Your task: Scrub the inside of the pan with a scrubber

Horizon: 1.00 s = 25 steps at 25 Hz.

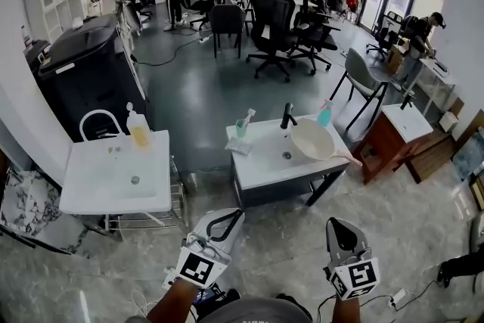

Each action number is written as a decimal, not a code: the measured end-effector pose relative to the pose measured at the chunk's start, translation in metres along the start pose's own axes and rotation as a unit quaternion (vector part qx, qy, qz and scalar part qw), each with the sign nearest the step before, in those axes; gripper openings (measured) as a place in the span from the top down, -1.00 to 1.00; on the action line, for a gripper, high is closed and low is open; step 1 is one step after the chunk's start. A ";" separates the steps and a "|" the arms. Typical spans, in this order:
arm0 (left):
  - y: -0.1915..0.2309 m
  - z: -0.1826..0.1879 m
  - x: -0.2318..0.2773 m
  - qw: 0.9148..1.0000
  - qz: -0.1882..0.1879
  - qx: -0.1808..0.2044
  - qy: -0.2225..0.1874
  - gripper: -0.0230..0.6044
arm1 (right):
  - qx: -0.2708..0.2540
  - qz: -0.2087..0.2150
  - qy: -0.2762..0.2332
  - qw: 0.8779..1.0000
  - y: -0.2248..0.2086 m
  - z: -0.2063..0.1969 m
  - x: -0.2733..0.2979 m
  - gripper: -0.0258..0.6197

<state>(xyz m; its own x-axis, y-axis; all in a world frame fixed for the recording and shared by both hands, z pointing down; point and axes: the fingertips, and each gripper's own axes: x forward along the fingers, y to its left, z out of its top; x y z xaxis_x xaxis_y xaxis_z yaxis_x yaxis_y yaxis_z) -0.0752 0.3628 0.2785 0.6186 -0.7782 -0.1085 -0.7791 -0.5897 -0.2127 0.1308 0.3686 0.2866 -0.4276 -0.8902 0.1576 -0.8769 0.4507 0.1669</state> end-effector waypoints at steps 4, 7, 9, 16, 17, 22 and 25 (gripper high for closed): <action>0.005 -0.006 0.001 1.000 0.005 -0.012 0.002 0.92 | -0.003 0.001 0.003 1.000 -0.001 0.000 0.008 0.92; 0.008 -0.009 0.005 1.000 0.007 -0.010 0.005 0.92 | 0.001 0.004 0.002 1.000 -0.007 -0.003 0.017 0.92; 0.010 -0.012 0.009 1.000 0.011 -0.010 0.010 0.92 | 0.003 0.011 0.000 1.000 -0.010 -0.003 0.024 0.92; 0.021 -0.026 0.040 0.998 0.044 0.005 0.036 0.92 | 0.019 0.045 -0.009 0.999 -0.044 -0.014 0.069 0.92; 0.022 -0.028 0.047 0.998 0.051 0.005 0.040 0.92 | 0.020 0.054 -0.010 0.998 -0.049 -0.015 0.077 0.92; 0.021 -0.041 0.090 0.995 0.079 0.011 0.064 0.92 | 0.024 0.099 -0.013 0.995 -0.083 -0.020 0.114 0.92; 0.019 -0.043 0.115 0.993 0.093 0.021 0.070 0.92 | 0.026 0.120 -0.009 0.992 -0.107 -0.028 0.135 0.92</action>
<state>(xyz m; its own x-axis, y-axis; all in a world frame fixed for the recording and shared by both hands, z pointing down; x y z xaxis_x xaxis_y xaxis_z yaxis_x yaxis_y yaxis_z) -0.0228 0.2529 0.3035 0.4412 -0.8973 -0.0147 -0.8724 -0.4251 -0.2413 0.1730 0.2022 0.3171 -0.6289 -0.7588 0.1695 -0.7591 0.6464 0.0769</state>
